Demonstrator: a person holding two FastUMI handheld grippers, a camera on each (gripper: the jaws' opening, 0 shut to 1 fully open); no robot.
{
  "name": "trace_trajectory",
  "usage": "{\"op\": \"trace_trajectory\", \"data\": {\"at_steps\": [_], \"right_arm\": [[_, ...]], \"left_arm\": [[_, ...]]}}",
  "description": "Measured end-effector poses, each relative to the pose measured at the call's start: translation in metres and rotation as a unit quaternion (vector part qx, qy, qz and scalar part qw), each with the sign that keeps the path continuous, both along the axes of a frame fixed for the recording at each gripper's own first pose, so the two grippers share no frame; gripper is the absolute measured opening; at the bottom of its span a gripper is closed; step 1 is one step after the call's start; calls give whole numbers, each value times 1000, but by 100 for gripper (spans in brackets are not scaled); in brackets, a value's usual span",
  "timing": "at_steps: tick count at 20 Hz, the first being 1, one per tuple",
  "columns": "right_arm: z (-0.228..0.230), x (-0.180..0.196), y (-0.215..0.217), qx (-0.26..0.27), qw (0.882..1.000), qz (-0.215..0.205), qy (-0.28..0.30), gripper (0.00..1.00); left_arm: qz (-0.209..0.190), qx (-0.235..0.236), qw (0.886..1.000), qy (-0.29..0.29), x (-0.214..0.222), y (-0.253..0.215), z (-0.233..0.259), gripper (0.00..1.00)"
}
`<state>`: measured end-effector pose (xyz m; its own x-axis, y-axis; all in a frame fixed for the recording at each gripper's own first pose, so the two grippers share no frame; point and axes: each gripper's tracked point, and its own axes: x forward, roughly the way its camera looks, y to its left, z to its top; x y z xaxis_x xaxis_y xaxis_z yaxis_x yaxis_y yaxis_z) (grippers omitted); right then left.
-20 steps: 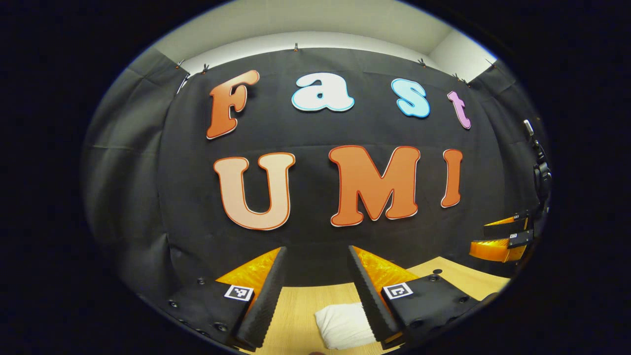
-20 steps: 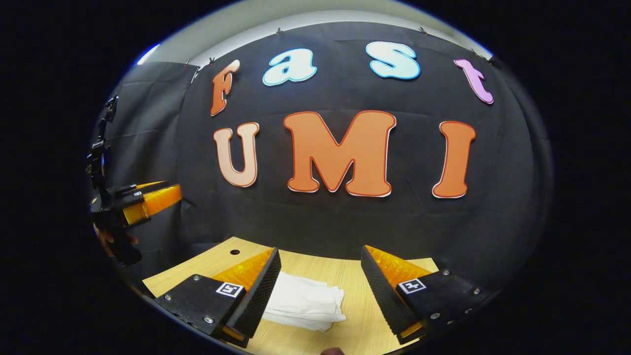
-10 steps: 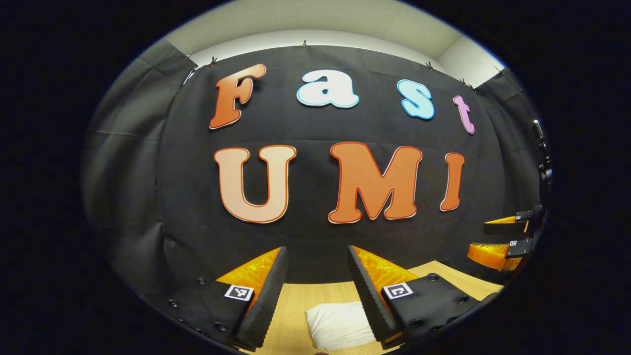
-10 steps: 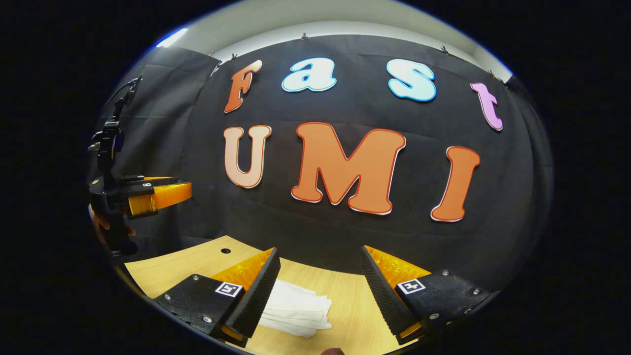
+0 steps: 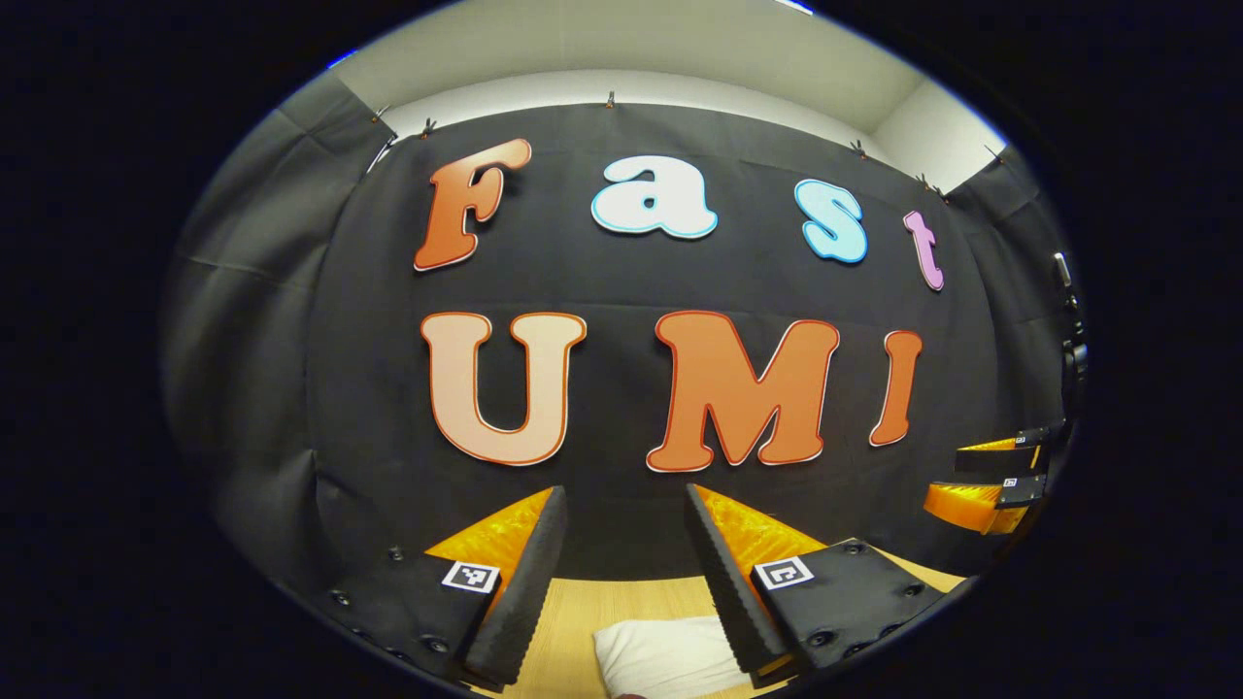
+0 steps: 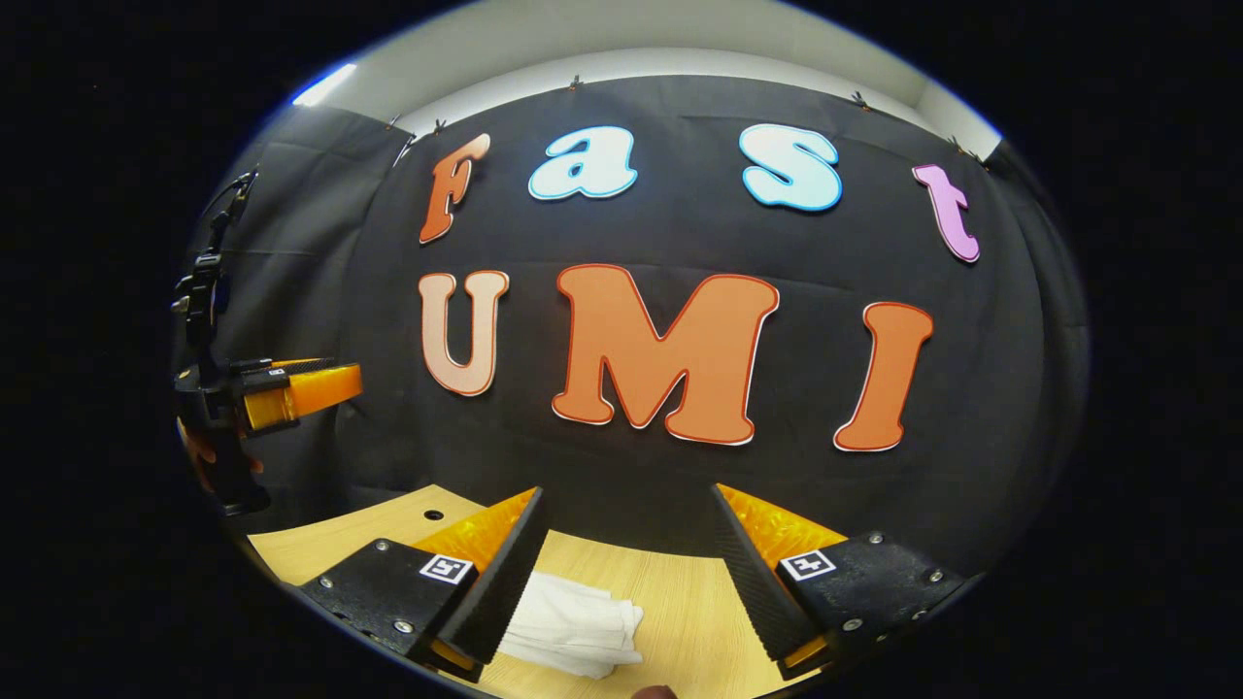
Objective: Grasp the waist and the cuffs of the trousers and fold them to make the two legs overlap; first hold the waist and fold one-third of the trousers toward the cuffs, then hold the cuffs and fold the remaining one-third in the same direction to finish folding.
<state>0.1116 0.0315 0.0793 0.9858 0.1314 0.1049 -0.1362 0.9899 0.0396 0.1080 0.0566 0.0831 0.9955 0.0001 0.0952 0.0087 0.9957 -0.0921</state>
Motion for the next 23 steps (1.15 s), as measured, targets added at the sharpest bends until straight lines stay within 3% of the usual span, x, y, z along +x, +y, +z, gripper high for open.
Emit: {"op": "trace_trajectory", "data": {"at_steps": [3, 6, 8, 9, 13, 18, 20, 21, 23], "right_arm": [[-17, -1, 2, -4, 1000, 1, 20, 99], [-21, -2, 11, -14, 1000, 2, 18, 99], [-22, -4, 16, -15, 1000, 4, 13, 99], [-21, -6, 20, -16, 1000, 6, 11, 99], [-10, -9, 27, -22, 1000, 8, -12, 99], [-10, -12, 25, -12, 1000, 1, -17, 99], [-17, -11, 22, -11, 1000, -2, -9, 99], [-20, -11, 22, -8, 1000, -4, -5, 99], [-24, -8, 24, -7, 1000, -5, 0, 99]], "left_arm": [[-3, -5, 1000, 12, -1, 5, -1, 81], [-11, -7, 1000, 27, -4, 1, -16, 84], [-17, 0, 999, 51, -5, 1, -30, 77], [-15, 1, 998, 53, -6, 4, -31, 80], [10, 10, 1000, 23, -15, 21, -15, 78], [19, 17, 999, 22, -25, 22, -19, 92], [1, 34, 999, 34, -26, 13, -30, 94], [-12, 37, 998, 40, -28, 5, -32, 99], [-11, 37, 999, 29, -29, 3, -26, 100]]}}
